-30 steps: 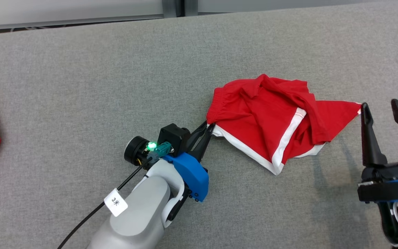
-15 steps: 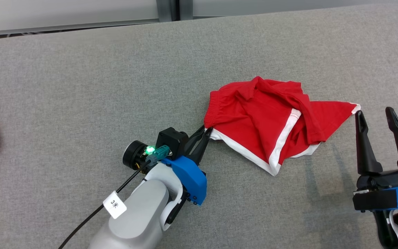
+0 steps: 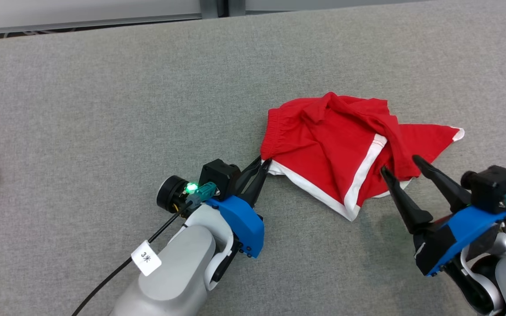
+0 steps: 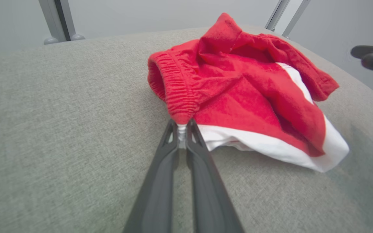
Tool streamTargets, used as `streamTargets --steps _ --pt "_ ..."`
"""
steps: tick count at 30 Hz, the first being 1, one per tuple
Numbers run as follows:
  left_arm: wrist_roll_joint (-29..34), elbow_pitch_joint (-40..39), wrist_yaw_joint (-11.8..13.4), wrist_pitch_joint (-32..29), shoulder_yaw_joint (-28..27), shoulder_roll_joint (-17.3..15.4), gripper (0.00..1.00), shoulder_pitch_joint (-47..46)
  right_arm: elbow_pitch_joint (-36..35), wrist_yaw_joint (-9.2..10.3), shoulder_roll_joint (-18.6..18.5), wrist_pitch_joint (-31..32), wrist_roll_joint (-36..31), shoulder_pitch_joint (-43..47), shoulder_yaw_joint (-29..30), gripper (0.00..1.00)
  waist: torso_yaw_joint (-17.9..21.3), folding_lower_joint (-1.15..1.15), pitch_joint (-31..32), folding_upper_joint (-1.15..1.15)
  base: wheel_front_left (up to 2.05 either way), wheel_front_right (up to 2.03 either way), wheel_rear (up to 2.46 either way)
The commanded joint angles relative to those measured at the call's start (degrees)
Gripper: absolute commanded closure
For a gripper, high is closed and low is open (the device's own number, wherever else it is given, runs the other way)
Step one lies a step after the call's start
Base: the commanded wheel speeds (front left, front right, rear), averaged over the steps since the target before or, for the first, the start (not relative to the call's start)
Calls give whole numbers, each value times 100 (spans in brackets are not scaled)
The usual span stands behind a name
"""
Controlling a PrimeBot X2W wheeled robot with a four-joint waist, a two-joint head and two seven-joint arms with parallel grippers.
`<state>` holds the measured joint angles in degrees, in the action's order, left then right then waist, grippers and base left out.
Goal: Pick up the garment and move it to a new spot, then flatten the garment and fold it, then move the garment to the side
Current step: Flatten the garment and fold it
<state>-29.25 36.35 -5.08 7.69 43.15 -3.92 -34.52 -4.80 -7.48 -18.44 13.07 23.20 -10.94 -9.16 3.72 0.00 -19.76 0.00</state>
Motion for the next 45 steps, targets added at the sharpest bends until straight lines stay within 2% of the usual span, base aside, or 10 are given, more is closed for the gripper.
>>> streamTargets --steps 1,10,17,18,20,21,22,32,38,45 --pt "-13 -12 12 28 -1 -15 100 -103 16 -2 -70 47 19 -114 -59 0 -39 0 -41 0 0 0 0" --pt "-39 -16 30 95 70 25 100 -270 759 -2 -56 81 349 -588 -282 0 -208 0 -277 0 0 0 0" --pt "-71 20 37 156 135 42 100 -331 1342 -2 26 -372 560 -960 -385 0 -253 0 -371 0 0 0 0" --pt "-76 25 39 155 145 46 100 -340 1403 -2 33 -460 589 -999 -405 5 -253 0 -378 0 0 0 0" --pt "-93 31 43 168 161 52 100 -353 1513 -2 44 -600 656 -1090 -442 62 -253 0 -388 0 0 0 0" --pt "-90 35 46 168 171 52 100 -354 1566 -2 43 -676 689 -1125 -463 75 -254 0 -391 0 0 0 0" --pt "-89 39 49 176 181 52 100 -354 1607 -2 39 -736 708 -1159 -487 100 -256 0 -394 0 0 0 0" --pt "-22 -432 205 587 63 -29 100 -275 1317 -2 -166 -1784 444 -1025 -260 100 -279 0 -117 0 0 0 0" --pt "180 -1742 503 692 -131 -425 100 -144 634 -2 -268 -2177 178 -842 331 100 -221 0 239 0 0 0 0" --pt "418 -3855 918 265 -549 -1258 100 -323 -438 -2 -456 -1877 -216 -1029 1288 100 -164 0 671 0 0 0 0"
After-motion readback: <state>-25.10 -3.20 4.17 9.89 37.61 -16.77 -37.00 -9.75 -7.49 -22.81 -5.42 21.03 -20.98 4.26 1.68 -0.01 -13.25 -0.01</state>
